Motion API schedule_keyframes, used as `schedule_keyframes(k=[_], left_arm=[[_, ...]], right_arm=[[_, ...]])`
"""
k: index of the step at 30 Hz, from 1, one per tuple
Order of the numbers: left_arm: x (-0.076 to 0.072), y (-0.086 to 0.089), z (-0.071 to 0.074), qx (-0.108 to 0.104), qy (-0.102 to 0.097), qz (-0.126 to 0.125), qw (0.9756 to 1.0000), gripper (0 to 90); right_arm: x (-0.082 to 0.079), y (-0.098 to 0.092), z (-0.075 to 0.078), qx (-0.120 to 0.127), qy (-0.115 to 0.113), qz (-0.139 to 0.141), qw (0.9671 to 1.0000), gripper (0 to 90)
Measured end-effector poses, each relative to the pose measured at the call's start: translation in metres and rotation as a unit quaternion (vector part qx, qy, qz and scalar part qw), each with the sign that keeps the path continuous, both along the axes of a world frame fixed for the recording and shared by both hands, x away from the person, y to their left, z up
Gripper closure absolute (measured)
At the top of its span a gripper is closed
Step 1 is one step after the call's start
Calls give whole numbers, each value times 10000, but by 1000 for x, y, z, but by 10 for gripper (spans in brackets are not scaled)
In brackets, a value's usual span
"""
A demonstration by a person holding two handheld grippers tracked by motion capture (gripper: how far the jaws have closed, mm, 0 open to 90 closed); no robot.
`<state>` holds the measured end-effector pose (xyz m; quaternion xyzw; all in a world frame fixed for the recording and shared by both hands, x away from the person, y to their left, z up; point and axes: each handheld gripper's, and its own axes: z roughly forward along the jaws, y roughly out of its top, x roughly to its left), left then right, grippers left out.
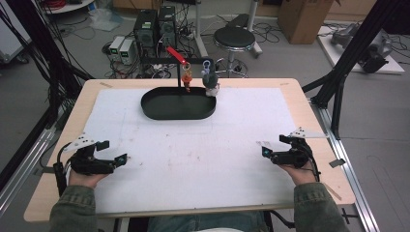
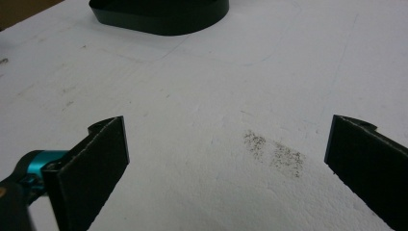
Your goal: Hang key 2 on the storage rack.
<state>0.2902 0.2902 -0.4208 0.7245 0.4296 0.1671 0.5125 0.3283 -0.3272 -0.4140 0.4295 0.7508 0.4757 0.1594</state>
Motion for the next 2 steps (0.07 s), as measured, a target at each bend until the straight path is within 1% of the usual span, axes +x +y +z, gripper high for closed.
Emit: schedule_keyframes(k=[2], left_arm=[[0,0,0,6,-1,2,10000,18]], right_arm=[[0,0,1,3,-42,-11,10000,6]])
